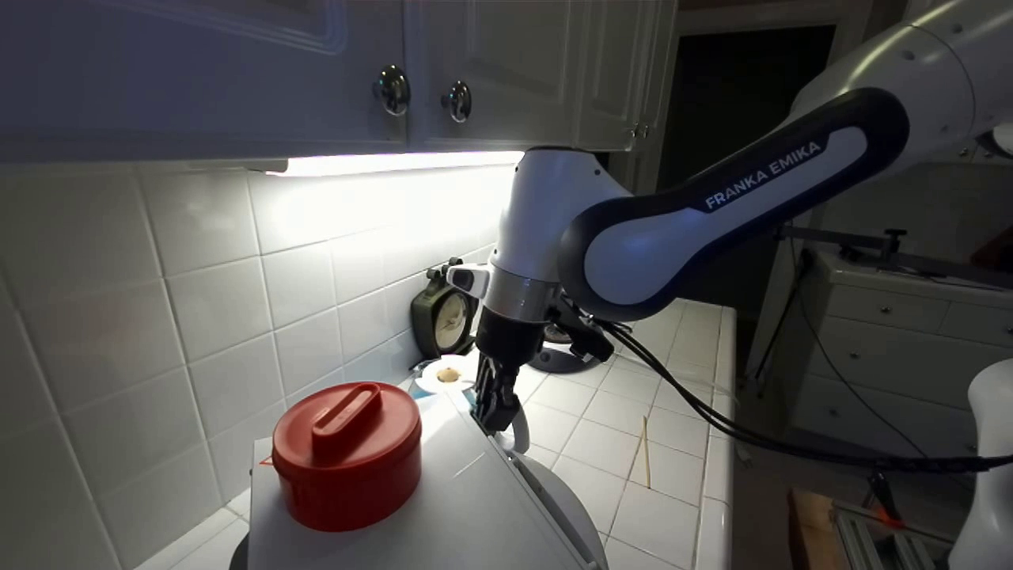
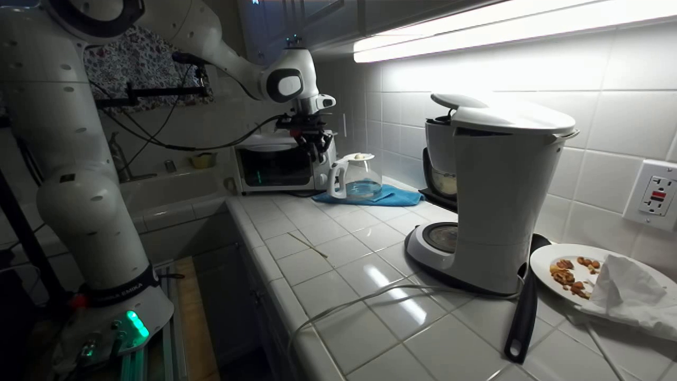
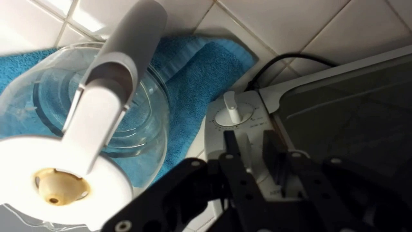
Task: Turn the top switch on the oven grill to the left then to the right
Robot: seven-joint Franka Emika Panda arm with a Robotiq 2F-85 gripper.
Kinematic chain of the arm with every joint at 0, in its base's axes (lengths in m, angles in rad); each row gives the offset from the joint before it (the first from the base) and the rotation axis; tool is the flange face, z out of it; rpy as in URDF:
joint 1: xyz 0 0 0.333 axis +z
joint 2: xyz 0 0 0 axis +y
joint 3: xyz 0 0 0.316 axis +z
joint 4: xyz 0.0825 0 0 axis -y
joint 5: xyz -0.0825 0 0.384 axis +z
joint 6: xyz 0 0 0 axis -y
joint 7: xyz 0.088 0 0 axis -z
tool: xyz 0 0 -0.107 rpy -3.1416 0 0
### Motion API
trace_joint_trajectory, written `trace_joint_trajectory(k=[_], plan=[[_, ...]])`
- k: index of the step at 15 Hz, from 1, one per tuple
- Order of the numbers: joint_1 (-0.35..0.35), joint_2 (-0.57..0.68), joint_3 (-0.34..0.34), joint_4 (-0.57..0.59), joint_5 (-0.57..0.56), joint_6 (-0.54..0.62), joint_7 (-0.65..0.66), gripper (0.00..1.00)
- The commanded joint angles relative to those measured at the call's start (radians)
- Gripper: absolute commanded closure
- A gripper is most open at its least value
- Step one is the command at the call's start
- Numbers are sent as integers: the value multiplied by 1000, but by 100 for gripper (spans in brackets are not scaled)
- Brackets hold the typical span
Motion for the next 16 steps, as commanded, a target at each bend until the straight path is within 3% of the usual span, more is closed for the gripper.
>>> trace_joint_trajectory(k=[1, 11, 16], plan=[[-9, -4, 0, -6, 61, 27, -60, 96], [-45, 8, -14, 23, 290, -93, -209, 93], [-58, 11, -25, 38, 337, -168, -206, 93]])
